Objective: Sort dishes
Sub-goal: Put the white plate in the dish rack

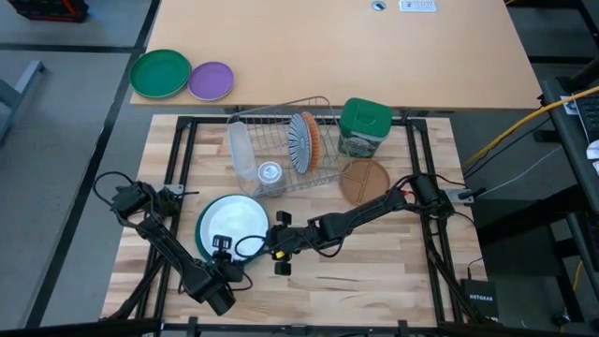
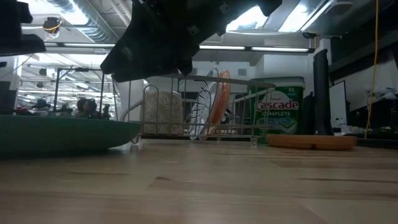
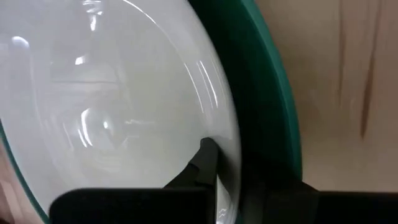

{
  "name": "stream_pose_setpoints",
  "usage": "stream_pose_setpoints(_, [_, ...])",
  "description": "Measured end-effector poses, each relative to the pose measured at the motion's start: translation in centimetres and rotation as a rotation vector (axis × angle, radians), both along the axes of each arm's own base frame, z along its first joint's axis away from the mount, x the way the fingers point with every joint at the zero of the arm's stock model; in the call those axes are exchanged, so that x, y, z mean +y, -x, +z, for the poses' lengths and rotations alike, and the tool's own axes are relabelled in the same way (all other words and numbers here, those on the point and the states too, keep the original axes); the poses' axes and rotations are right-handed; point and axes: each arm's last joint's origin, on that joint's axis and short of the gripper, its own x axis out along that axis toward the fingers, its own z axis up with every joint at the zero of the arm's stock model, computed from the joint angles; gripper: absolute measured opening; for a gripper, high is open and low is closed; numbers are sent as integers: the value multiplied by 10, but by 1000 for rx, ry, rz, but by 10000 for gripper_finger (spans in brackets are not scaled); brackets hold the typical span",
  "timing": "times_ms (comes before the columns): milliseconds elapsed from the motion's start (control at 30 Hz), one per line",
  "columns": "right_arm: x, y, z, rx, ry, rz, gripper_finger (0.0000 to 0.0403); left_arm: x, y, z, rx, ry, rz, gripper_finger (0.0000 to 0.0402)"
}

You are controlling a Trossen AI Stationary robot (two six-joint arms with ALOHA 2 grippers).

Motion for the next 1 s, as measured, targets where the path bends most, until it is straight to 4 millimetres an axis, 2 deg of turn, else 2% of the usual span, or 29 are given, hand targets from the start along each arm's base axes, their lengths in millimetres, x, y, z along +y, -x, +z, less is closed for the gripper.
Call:
stream_pose_setpoints(433, [0,0,2,-9,22,17,156,-16,-13,29,-48,61,13,6])
stream_pose_setpoints(733, [-2,6,31,-77,71,50,156,-22,-20,42,-110,99,37,4])
stream_pose_setpoints(867, [5,9,38,-93,56,82,156,-23,-20,43,-150,102,79,4])
stream_pose_setpoints(1000, [24,17,36,-69,48,143,156,-24,-22,43,-183,121,122,4])
